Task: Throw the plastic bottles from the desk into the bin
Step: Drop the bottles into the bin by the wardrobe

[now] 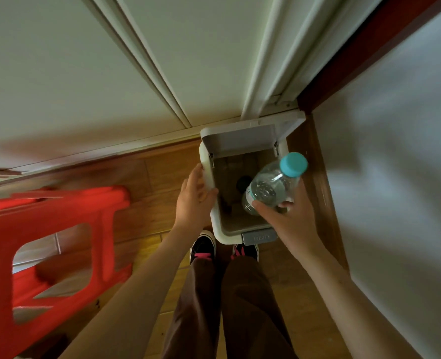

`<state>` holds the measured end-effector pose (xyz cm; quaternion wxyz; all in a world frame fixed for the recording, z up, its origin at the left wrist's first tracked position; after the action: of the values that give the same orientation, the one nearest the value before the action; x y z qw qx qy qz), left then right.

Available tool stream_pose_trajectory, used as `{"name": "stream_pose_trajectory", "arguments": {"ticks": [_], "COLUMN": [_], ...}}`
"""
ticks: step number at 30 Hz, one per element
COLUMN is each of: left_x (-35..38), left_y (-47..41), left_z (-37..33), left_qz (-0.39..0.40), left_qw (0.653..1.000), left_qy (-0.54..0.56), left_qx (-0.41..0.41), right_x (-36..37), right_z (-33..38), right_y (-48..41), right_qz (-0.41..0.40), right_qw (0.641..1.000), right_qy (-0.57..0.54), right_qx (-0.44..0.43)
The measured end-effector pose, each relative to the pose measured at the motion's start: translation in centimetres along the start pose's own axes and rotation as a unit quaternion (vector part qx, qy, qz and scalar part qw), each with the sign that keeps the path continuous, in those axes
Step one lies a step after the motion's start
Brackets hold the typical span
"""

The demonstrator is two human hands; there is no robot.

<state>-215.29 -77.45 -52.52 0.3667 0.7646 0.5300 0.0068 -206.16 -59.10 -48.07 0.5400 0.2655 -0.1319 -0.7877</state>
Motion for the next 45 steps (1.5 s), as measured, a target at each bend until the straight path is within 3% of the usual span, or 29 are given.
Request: {"name": "stream_pose_trajectory", "arguments": {"ticks": [7,17,20,26,34,40,45], "left_x": [0.1,-0.8,-2.8,-10.1,-19.7,-20.6,-20.0], "left_y": [-0.6,0.0,2.1,12.8,32.3,39.1,39.4], "left_z": [1.9,1.5,-0.9,-13.4,-31.2,-34.2,-31.5], "left_qz": [0.006,0.022,0.022,0.048,0.043,0.021,0.107], "left_qw": [1.000,1.000,0.998,0.989,0.972,0.962,0.945], "left_qy": [0.029,0.007,-0.052,-0.137,-0.181,-0.196,-0.259], "left_qx": [-0.004,-0.018,-0.034,0.038,0.147,0.187,0.170], "right_x": [3.9,4.9,3.2,-2.4,-11.6,-15.8,-16.5], "right_z": [-4.9,-5.2,-1.9,11.8,30.5,32.6,28.8], "right_y": [-4.6,-4.6,-2.2,7.5,25.1,33.1,36.9], "right_qz": [0.040,0.032,0.007,-0.005,-0.028,-0.066,-0.078], "right_qw": [0.997,0.992,0.995,0.993,0.970,0.969,0.969], "right_qy": [0.062,0.105,0.078,0.109,0.224,0.217,0.230], "right_qx": [0.025,0.055,0.064,0.043,-0.092,-0.100,-0.042]}}
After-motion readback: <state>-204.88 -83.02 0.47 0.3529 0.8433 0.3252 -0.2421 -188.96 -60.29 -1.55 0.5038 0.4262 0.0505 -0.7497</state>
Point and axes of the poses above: each hand's wrist, its own y-axis away from the middle knuckle, its own x-axis out of the palm, z = x × y, the point moved 1 cm from there along -y, towards the middle knuckle
